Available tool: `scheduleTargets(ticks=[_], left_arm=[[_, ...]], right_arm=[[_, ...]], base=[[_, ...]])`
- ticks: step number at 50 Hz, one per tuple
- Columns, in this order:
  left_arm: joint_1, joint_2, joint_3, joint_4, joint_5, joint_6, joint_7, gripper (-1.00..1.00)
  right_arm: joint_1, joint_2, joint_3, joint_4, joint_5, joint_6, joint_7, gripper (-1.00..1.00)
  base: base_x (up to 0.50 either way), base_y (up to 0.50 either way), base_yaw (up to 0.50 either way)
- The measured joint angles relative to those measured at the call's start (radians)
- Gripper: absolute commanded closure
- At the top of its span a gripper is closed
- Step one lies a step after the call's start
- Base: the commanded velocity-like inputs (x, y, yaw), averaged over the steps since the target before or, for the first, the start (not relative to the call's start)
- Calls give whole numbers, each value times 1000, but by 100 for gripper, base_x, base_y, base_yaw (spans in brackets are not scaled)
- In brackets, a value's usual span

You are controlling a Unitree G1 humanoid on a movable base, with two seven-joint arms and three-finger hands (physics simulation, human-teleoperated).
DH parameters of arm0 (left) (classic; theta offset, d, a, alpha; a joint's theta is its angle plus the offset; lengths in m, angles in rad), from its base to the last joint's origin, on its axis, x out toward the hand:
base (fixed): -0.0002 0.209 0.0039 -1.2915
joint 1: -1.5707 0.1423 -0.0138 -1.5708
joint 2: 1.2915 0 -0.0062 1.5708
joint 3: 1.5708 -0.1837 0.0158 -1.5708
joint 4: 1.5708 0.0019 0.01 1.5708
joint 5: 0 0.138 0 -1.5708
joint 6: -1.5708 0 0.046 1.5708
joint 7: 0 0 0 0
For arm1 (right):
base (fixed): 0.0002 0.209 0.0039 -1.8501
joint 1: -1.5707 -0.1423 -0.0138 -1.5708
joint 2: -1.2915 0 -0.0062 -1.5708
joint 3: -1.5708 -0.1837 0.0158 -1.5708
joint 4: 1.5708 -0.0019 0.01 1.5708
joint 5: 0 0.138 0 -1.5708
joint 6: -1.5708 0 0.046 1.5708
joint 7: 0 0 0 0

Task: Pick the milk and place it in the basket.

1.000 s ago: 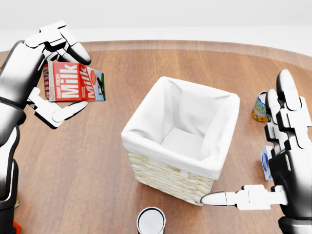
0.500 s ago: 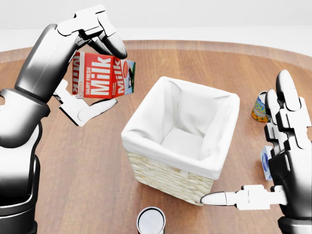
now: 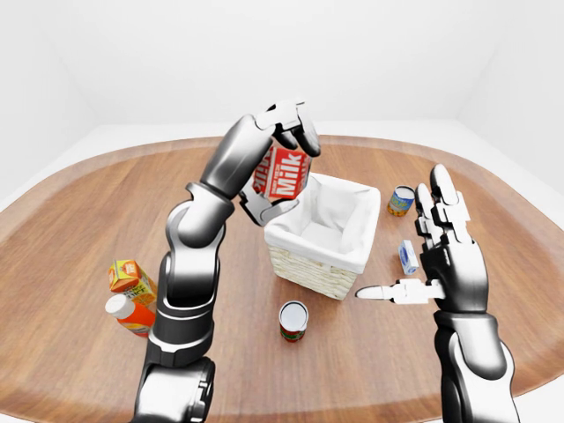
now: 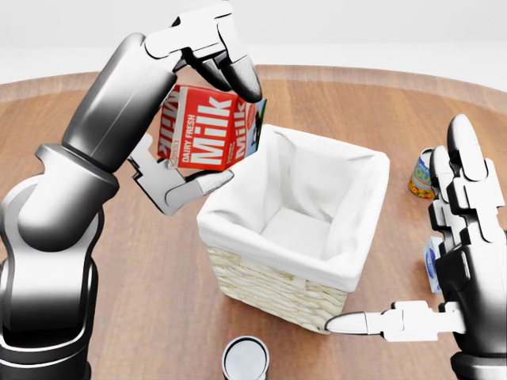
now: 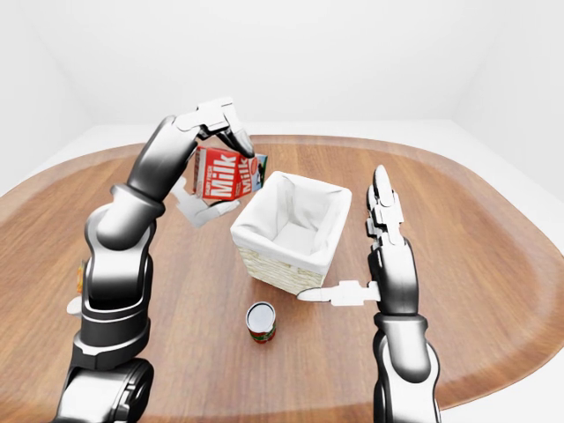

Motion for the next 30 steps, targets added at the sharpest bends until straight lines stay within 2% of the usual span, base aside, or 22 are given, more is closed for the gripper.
scheduleTargets(ticks=[30], left_arm=[[22, -134, -99, -14, 114, 0, -35, 100]], right_arm=[[0, 0, -3, 10, 2, -9, 0, -100]], base=[[0, 0, 0]])
